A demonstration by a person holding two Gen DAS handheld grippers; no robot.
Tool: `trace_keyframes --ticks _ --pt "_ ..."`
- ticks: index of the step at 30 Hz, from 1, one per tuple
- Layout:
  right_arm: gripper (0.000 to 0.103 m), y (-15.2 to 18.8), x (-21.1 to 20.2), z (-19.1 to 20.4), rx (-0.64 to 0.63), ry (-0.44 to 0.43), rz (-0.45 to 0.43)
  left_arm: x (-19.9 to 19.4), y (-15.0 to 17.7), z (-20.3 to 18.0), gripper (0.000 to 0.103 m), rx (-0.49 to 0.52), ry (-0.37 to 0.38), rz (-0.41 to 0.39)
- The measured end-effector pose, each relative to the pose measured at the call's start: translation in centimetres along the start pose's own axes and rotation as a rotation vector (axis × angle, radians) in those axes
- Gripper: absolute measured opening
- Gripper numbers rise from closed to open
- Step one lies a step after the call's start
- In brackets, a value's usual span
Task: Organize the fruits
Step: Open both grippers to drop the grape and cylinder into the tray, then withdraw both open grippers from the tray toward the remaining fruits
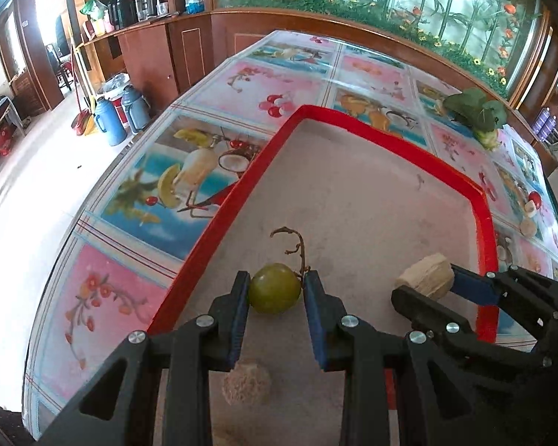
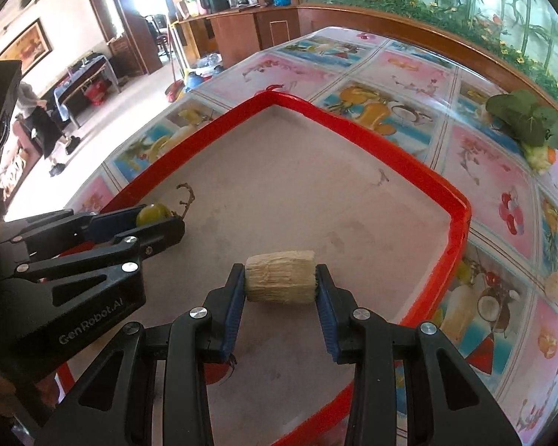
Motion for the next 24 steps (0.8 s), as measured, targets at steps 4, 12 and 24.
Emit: trace_keyframes --ticks 4,12,24 --pt "0.036 -0.1 0.1 0.0 -0.004 0.003 -0.002 0.2 0.0 -0.1 0.033 -0.005 -0.008 -0.001" --pt "0.042 0.0 0.2 -0.3 0.004 0.006 0.000 0.0 0.3 -0.2 0.048 0.000 -0.043 0.003" --pt "0.043 1.7 -1.9 -1.5 0.032 0.010 -0.019 -1.9 1.2 -1.3 0.068 -0.007 -0.087 -0.030"
Point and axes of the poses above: each gripper's, at about its wrist camera, not at the fingertips, and x roughly the way its jaws point, z to its left, y to its underside, the point moved 5 cm from there along x, roughly the way its jaws point, and after that the axes turned 14 degrees about z, right-handed, at the moved point
